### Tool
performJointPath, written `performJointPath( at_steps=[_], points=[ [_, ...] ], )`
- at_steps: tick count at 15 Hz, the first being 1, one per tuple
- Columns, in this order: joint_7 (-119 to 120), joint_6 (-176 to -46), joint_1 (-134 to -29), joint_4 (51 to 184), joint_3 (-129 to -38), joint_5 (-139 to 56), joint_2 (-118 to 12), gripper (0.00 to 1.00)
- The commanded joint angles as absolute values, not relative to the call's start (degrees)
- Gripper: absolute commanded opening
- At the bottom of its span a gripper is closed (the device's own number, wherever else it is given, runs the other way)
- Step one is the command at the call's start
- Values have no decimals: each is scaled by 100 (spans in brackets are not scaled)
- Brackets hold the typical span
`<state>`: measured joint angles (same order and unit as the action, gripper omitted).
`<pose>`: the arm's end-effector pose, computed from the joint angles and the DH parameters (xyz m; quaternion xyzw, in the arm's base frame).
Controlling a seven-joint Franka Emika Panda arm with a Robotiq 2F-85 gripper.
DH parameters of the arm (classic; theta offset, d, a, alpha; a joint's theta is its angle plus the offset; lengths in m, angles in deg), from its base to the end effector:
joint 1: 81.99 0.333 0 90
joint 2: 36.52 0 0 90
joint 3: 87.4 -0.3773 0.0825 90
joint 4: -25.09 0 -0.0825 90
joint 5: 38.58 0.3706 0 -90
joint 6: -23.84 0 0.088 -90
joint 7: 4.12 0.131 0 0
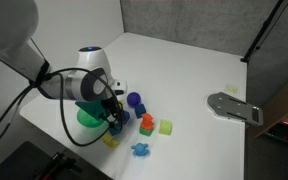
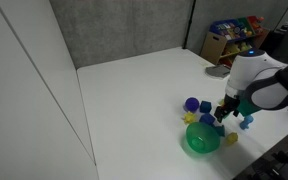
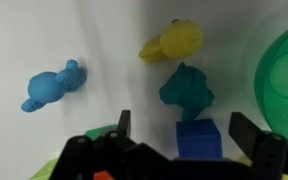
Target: Put the green object inside the bowl
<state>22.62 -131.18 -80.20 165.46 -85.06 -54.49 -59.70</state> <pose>0.4752 0.0011 0.1725 0.9899 -0.1061 -0.0596 0.0724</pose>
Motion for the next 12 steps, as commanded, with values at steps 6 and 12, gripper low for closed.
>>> performJointPath(
  at_steps=[6, 12],
  points=[
    [1198, -13461, -7737, 16404, -8333, -4928, -6360, 100],
    [786, -13673, -7915, 16315, -8452, -4720, -6541, 100]
  ],
)
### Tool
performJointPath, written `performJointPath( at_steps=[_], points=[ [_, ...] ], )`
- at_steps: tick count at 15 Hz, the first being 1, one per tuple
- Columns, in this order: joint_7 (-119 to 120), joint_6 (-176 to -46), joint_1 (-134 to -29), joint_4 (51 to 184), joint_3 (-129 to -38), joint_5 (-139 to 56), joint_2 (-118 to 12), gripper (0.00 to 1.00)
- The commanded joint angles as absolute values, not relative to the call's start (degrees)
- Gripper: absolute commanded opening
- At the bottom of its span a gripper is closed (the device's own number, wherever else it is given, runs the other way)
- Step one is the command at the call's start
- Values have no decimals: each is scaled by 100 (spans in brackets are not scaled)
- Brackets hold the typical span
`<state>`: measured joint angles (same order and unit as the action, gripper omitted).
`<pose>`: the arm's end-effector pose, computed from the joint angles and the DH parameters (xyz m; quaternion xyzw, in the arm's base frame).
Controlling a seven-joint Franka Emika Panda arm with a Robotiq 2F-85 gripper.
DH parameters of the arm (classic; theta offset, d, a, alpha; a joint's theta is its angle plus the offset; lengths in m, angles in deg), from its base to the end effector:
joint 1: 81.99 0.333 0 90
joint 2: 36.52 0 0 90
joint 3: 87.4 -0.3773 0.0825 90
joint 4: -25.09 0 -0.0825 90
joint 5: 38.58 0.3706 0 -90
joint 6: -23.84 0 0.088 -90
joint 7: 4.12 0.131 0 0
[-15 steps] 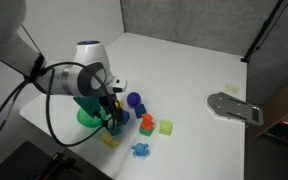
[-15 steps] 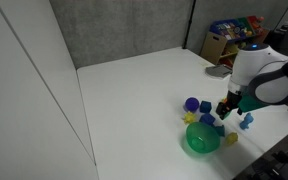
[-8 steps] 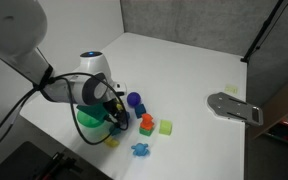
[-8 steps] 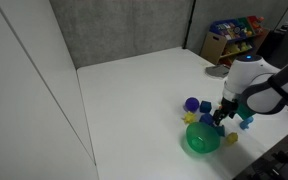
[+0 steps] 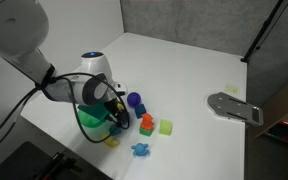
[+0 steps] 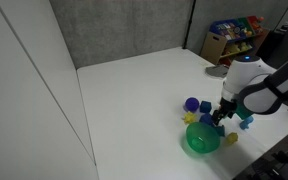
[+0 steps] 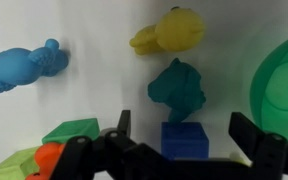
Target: Put the green object inside the bowl
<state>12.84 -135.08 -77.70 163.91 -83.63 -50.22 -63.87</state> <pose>0.4855 0.0095 0.1492 0.9960 -0.0434 -0.0561 0.0548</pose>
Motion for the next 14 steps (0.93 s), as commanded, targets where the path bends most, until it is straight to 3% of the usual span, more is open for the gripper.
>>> performJointPath(
  at_steps=[1, 14],
  points=[
    [702, -13742, -7924, 16308, -8443, -4677, -6590, 100],
    [-857, -14539, -8872, 16266, -9291, -4017, -7140, 100]
  ],
)
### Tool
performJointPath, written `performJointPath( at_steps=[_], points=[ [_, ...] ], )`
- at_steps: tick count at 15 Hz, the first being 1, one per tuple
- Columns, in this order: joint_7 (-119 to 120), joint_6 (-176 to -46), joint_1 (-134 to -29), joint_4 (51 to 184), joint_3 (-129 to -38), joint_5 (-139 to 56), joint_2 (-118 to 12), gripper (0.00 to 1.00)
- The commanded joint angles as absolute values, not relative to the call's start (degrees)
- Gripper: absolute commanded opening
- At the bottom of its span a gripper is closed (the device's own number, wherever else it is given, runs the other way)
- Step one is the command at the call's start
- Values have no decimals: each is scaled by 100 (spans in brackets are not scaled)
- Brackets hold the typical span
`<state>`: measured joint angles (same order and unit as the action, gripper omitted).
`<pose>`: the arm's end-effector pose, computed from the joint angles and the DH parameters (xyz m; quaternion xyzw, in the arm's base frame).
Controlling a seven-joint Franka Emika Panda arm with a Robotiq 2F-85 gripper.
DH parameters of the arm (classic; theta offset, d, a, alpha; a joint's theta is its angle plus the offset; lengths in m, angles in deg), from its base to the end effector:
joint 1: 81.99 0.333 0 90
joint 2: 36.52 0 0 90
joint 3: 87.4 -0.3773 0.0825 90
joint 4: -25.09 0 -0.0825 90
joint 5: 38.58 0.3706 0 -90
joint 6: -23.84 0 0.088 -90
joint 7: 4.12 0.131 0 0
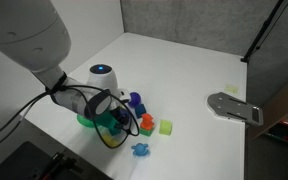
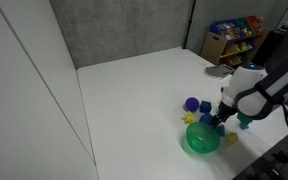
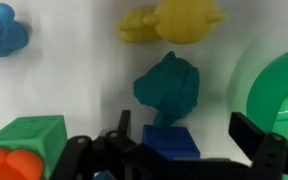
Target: Put the green object inside the bowl
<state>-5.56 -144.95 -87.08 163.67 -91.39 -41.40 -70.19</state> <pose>0.4898 -0.0035 0.1099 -0.9992 -0.0220 0.0287 0.0160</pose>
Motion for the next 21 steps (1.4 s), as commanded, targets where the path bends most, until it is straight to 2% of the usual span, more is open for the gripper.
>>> performJointPath(
  at_steps=[1, 6, 13, 14, 16, 19, 21],
  points=[
    [-820, -14512, -8818, 16258, -9233, -4040, -7155, 100],
    [-668, -14493, -8582, 16204, -8944, -4109, -7270, 100],
    [-711, -14383, -8581, 16082, -8984, -4095, -7528, 100],
    [-698, -14360, -8564, 16070, -8969, -4096, -7542, 79],
    [-661, -14328, -8525, 16076, -8934, -4096, -7517, 66],
    [-618, -14329, -8475, 16173, -8905, -4091, -7326, 41],
    [-578, -14321, -8429, 16296, -8903, -4080, -7108, 32]
  ],
)
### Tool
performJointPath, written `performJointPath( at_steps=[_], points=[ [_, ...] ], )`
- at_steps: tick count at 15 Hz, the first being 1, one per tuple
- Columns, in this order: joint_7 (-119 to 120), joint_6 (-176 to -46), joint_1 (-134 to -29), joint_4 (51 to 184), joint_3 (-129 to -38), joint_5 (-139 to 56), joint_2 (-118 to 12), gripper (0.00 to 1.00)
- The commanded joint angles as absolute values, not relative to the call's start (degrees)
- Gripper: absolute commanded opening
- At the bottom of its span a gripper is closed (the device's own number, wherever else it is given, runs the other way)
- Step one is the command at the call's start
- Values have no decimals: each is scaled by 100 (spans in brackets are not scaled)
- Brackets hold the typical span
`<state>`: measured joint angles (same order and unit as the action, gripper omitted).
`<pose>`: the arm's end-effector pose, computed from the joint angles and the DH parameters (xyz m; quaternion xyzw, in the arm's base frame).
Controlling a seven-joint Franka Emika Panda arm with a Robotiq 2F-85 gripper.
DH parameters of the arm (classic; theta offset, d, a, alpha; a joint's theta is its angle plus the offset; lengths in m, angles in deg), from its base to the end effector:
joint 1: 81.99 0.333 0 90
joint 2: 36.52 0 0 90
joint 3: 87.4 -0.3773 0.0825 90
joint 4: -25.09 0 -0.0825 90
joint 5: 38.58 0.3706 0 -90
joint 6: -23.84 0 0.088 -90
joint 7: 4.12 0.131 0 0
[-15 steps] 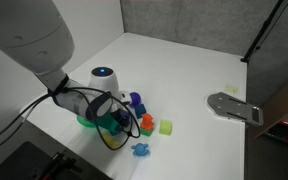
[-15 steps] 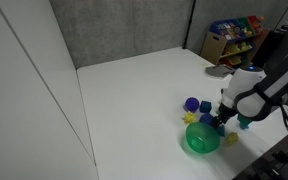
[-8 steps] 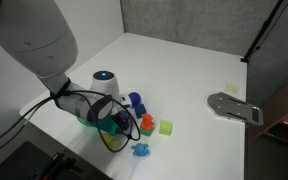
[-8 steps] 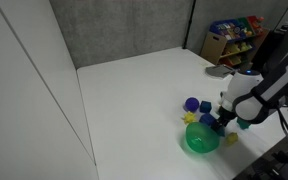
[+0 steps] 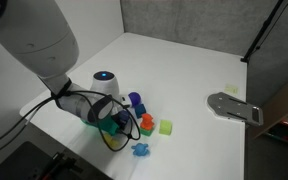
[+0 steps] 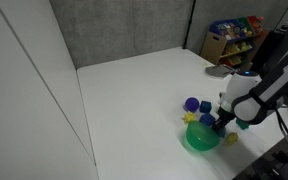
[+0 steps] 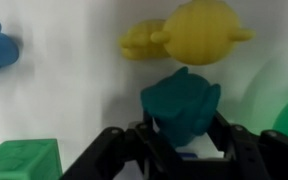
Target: Put the green object inside the bowl
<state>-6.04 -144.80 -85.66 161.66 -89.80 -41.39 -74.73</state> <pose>0.4877 -0.0056 0.0776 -0.9982 -0.0261 0.0527 0.0111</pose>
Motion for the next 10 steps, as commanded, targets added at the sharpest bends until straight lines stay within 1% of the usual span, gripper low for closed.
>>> performJointPath(
  at_steps=[1, 3, 4, 6, 7, 8, 10],
  points=[
    [-574, -14302, -8424, 16356, -8930, -4069, -6980, 31],
    [-546, -14264, -8380, 16459, -8965, -4049, -6738, 18],
    [-537, -14227, -8355, 16507, -8984, -4040, -6610, 16],
    [-450, -14096, -8247, 16592, -8969, -4023, -6333, 8],
    [-396, -14010, -8182, 16630, -8944, -4025, -6187, 9],
    [-328, -13918, -8105, 16681, -8911, -4039, -5998, 7],
    [-148, -13779, -7963, 16787, -8853, -4066, -5624, 7]
  ],
)
